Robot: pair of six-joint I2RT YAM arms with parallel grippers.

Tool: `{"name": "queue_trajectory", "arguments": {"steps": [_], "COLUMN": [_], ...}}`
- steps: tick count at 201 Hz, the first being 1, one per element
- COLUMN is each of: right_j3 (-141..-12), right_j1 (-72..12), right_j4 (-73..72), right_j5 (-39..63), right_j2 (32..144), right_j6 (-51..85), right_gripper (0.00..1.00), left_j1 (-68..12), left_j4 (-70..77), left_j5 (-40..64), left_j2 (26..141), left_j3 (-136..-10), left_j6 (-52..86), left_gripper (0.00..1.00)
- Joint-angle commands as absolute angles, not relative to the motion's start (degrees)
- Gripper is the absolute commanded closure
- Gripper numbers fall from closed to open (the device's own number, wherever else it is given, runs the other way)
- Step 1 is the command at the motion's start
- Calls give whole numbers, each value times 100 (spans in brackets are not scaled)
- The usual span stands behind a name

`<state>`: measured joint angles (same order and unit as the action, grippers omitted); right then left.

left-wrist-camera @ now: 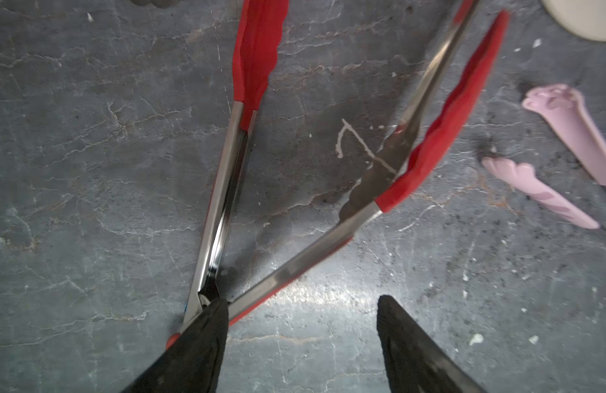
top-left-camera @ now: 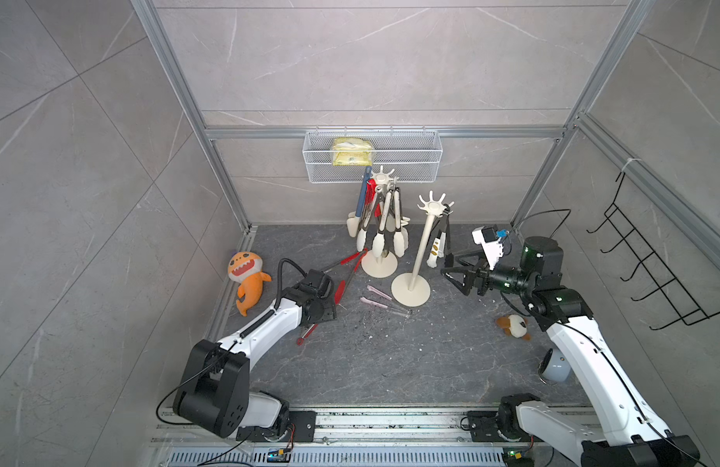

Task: Hang food tongs on kitchen utensil racks
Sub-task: Adjust the food tongs at the center of the board.

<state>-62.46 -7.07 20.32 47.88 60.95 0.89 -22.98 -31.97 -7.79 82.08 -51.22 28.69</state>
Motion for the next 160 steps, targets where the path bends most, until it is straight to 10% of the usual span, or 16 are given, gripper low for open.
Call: {"name": "queue_trajectory", "arguments": {"steps": [1, 77, 160], "right_j3": [-6203, -6208, -6275], "right_j1": [-772, -853, -878], "right_j4": [2151, 2292, 2382], "right_j5": [4956, 4973, 5014], "right_j2": [5985, 5920, 5976], "right_j6": [76, -4, -122], "right_gripper": [9, 9, 9], "left_j1": [-2232, -2162, -2162], "left_j4": [-3264, -3190, -3422], "left_j5": [-642, -526, -89], "left_j2": [8559, 9451, 9407], "left_j3": [-5494, -5768, -5767], "left_j6": [2498, 2102, 2076], "left_gripper": [33, 54, 100]}}
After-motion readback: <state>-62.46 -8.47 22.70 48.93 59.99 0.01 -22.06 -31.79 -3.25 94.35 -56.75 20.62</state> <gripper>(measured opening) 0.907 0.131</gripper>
